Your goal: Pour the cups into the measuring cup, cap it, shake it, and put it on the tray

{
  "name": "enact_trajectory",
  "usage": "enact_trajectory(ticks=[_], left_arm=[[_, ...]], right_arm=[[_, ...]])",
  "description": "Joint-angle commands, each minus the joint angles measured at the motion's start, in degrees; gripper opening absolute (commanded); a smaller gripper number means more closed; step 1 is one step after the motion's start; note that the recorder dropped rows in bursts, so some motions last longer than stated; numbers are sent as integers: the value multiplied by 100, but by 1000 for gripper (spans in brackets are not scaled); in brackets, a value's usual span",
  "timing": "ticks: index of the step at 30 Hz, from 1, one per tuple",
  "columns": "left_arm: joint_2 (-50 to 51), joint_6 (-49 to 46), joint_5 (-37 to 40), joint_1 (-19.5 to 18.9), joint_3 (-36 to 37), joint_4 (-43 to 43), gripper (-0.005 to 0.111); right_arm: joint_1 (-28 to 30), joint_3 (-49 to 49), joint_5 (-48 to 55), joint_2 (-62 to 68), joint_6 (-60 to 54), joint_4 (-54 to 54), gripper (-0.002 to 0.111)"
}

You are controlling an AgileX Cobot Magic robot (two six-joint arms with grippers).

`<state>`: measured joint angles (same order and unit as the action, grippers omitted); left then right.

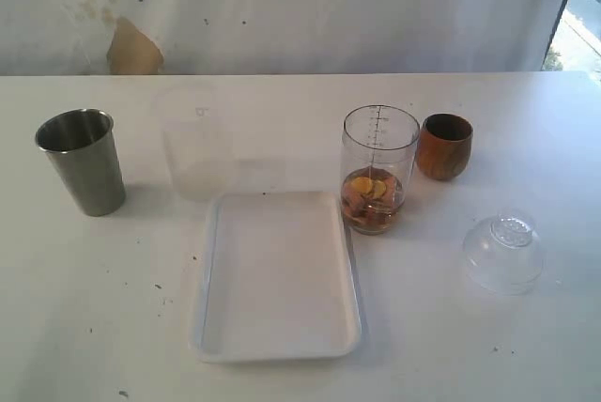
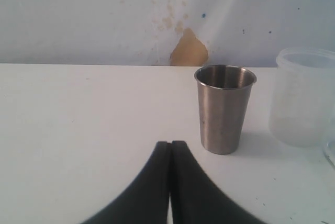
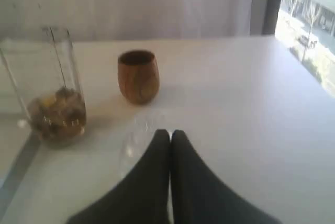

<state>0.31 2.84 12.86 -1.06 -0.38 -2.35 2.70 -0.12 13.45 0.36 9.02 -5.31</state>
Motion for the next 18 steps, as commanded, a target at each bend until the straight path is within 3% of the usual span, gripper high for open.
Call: enact_trajectory(ticks=[1, 9, 15, 18], left_arm=[[-31, -16, 8, 5, 38, 39, 0], [-31, -16, 8, 5, 38, 39, 0], [-31, -16, 8, 5, 38, 39, 0], [-31, -16, 8, 5, 38, 39, 0]], right_arm=[[33, 12, -1763, -36, 17, -76, 0], [33, 12, -4123, -36, 228, 193, 0], [33, -239, -4115, -21, 14, 852, 0], [33, -657, -3795, 417, 14, 1065, 8]])
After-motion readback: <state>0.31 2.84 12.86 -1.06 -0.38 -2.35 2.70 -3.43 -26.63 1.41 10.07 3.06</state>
